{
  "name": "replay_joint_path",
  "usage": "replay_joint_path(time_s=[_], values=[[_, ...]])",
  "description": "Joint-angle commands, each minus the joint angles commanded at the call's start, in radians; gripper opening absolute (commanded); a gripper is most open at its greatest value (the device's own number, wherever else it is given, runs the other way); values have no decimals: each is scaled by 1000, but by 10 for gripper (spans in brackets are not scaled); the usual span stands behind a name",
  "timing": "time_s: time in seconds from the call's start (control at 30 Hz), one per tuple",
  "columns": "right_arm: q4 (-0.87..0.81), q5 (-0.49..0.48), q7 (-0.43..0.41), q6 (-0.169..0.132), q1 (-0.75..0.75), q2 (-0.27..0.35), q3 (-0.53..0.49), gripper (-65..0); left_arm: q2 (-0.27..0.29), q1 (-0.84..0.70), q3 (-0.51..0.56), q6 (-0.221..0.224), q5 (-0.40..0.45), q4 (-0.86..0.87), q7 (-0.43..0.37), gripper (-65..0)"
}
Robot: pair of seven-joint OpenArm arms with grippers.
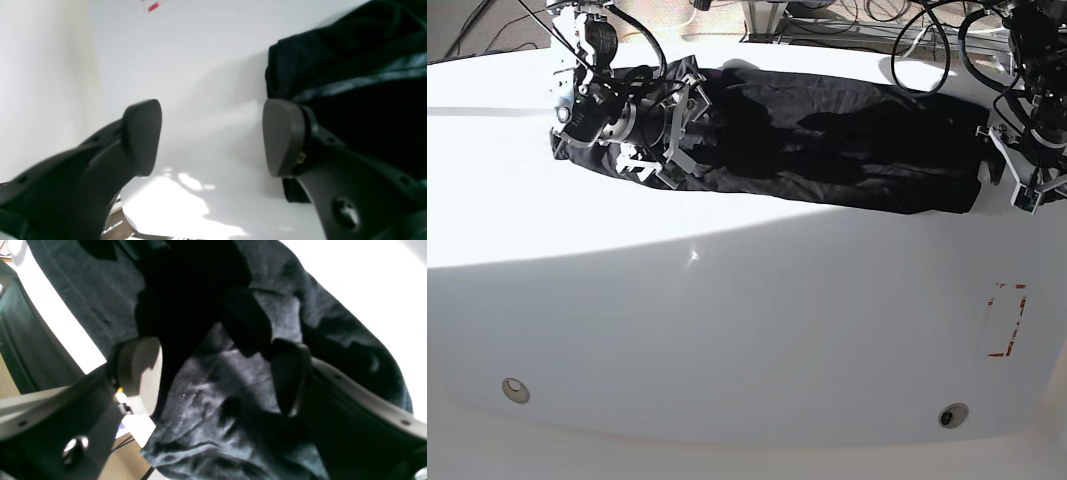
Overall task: Layout the t-shirt on the table in an organized manner, then fold the t-shirt properly
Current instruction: 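Drag the folded shirt end with the right gripper toward the left gripper, then grasp the shirt's other end with the left gripper and tuck it inward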
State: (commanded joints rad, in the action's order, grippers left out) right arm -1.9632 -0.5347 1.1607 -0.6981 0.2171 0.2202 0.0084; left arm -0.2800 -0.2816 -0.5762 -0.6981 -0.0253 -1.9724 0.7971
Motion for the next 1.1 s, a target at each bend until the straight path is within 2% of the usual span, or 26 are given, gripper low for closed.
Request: replay_joint_path(time_s=[0.4,0.6,0.8,1.1], values=[[2,0,0,0,-5,2,0,-162,87,87,34,0,9,3,8,-211],[2,0,0,0,-6,3,0,-162,94,101,74,0,11,3,98,-211],[2,-2,0,0,-5,25,2,-162,97,101,80,0,11,3,100,-211],[2,-2,-2,0,-5,29,2,-162,153,100,61,0,9,5,101,-210]])
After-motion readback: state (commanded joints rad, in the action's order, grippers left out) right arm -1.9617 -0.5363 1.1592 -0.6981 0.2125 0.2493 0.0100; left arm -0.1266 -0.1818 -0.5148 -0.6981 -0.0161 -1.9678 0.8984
